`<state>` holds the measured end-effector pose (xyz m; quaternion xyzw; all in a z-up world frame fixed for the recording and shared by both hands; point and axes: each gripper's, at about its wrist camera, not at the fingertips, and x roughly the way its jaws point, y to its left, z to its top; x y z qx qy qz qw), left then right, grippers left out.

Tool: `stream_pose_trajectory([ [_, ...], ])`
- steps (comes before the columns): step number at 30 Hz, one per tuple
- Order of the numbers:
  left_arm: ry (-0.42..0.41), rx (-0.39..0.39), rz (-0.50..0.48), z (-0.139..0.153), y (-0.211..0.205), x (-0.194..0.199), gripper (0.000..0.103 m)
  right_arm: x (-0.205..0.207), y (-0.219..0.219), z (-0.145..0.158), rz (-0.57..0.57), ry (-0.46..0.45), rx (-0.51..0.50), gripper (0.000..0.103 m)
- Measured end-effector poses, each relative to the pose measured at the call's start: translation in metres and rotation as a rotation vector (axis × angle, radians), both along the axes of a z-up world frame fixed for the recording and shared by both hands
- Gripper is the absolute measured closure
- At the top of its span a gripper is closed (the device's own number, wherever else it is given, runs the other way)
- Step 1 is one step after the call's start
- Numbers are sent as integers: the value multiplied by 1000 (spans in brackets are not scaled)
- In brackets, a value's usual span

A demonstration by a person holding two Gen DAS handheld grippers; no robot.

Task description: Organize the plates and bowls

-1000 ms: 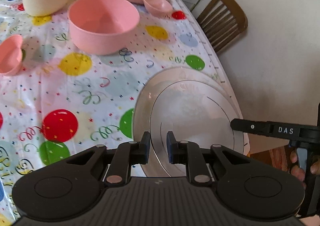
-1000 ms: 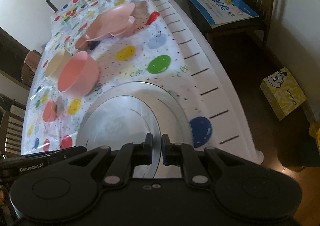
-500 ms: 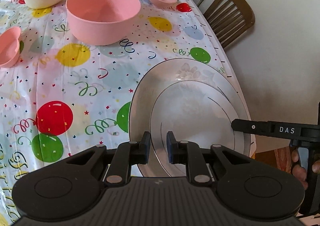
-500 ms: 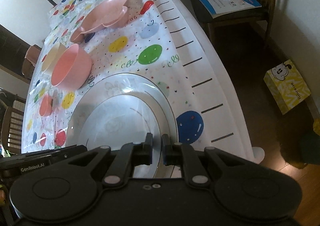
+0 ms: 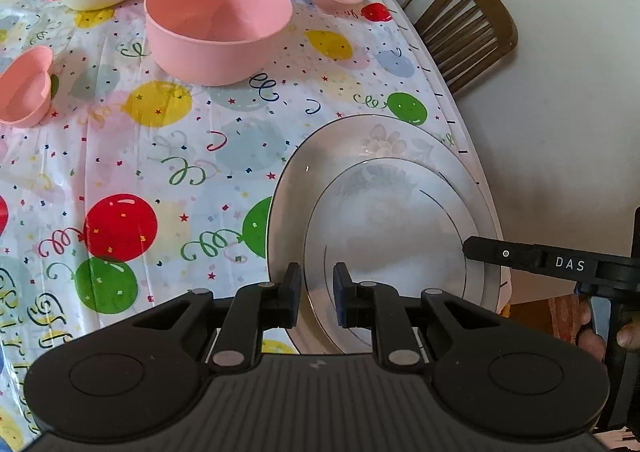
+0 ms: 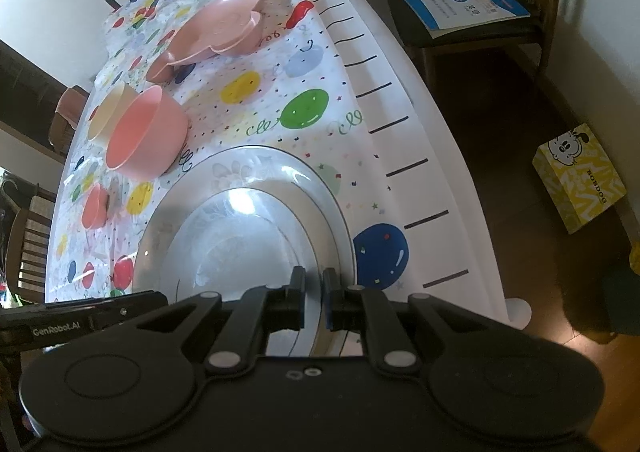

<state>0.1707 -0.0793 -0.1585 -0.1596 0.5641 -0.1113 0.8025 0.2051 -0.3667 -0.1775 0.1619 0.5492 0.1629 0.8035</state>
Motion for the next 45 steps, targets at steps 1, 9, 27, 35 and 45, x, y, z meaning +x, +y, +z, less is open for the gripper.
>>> stream_pose_trajectory([
  [1, -2, 3, 2, 1, 0, -1, 87, 0, 0, 0, 3, 0, -3, 96],
  [9, -43, 21, 18, 16, -1, -9, 87, -6, 4, 14, 48, -58, -43, 85],
  [27, -273, 147, 130, 89, 17, -21, 75, -5, 61, 98, 253, -337, -24, 61],
  [35, -385, 202, 161, 120, 19, -11, 44, 5, 77, 125, 270, -438, -33, 46],
  [45, -456, 246, 131, 139, 31, 40, 31, 42, 94, 148, 228, -515, -78, 24],
])
